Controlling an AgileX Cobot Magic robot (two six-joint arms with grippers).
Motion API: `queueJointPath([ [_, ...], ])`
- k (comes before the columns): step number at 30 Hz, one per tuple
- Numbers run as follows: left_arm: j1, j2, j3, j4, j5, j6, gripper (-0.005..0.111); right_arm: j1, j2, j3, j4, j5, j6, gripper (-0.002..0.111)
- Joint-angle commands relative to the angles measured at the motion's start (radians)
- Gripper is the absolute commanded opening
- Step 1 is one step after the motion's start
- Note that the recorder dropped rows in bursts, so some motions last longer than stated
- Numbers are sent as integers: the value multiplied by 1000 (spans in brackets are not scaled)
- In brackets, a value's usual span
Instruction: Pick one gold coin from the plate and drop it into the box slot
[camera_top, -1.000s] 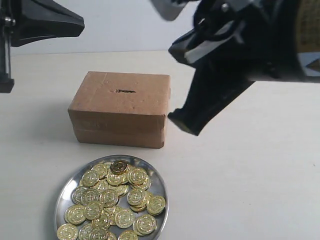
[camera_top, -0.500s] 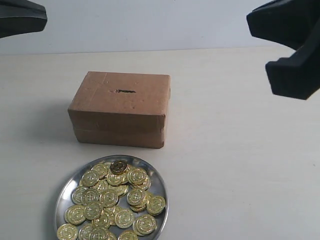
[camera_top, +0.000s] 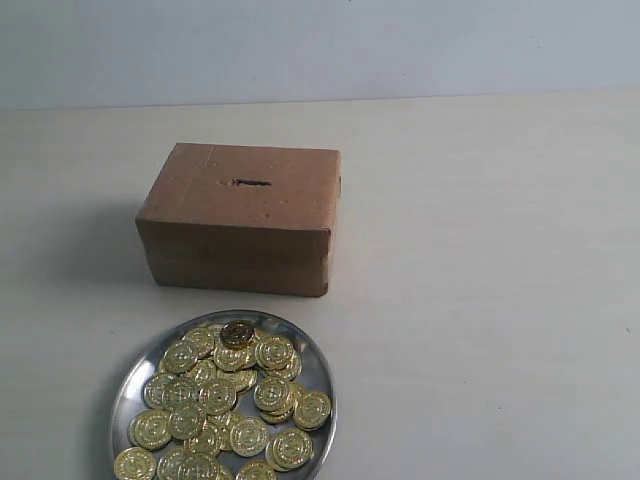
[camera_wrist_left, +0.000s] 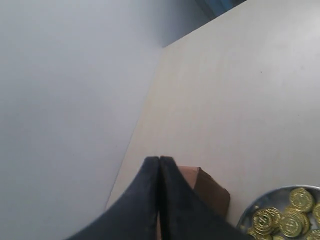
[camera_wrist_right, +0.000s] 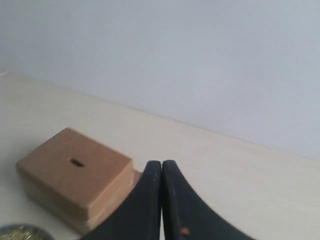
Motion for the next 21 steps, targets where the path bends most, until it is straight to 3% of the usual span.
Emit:
queueJointPath([
  [1, 1, -212, 193, -4, -4, -6, 0, -235, -125, 2, -1, -10, 4, 0],
  [5, 1, -399, 337, 3, 12, -6, 0, -476, -255, 2, -1, -7, 4, 0],
  [7, 1, -454, 378, 3, 15, -6, 0, -527, -306, 2, -1, -5, 4, 0],
  [15, 1, -476, 443, 6, 13, -6, 0, -529, -390, 2, -1, -5, 4, 0],
  [21, 1, -525, 466, 103, 21, -6, 0, -529, -353, 2, 20, -5, 4, 0],
])
